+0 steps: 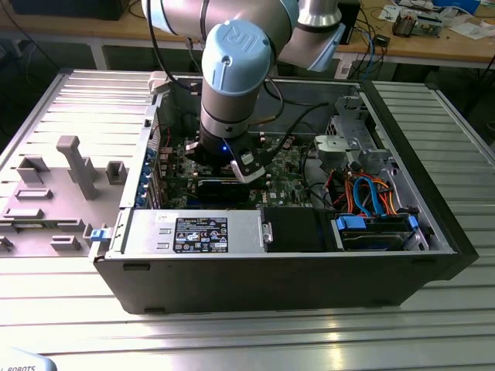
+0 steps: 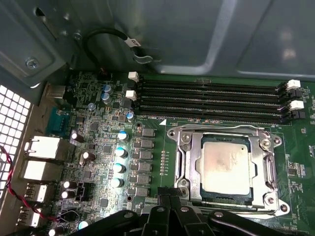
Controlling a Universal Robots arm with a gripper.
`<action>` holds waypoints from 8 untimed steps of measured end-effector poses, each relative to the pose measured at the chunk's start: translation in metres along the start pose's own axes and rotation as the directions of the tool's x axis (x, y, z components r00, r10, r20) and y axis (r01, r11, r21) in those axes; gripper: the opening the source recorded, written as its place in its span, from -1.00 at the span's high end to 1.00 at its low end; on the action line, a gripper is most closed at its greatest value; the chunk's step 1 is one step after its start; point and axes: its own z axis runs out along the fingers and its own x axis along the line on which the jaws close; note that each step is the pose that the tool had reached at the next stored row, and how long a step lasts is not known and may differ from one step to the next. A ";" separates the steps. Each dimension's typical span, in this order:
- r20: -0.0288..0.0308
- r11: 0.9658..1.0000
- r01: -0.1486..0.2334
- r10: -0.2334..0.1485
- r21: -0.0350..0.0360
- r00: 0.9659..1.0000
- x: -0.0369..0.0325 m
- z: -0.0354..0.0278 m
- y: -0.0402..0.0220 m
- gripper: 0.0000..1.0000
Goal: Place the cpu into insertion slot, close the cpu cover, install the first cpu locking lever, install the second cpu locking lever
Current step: 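Install the second cpu locking lever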
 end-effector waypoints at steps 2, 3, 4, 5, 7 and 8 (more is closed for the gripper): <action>0.000 1.000 -0.001 0.001 0.008 1.000 0.0000 0.0000 0.0000 0.79; -0.001 1.000 -0.001 0.001 0.009 1.000 0.0001 -0.0002 0.0000 0.79; -0.001 1.000 -0.001 0.001 0.009 1.000 0.0001 -0.0007 0.0001 0.79; -0.001 1.000 -0.001 0.001 0.010 1.000 0.0003 -0.0013 0.0004 0.79; -0.001 1.000 -0.001 0.001 0.010 1.000 0.0033 -0.0163 0.0058 0.79; -0.001 1.000 -0.001 0.001 0.010 1.000 0.0034 -0.0175 0.0063 0.79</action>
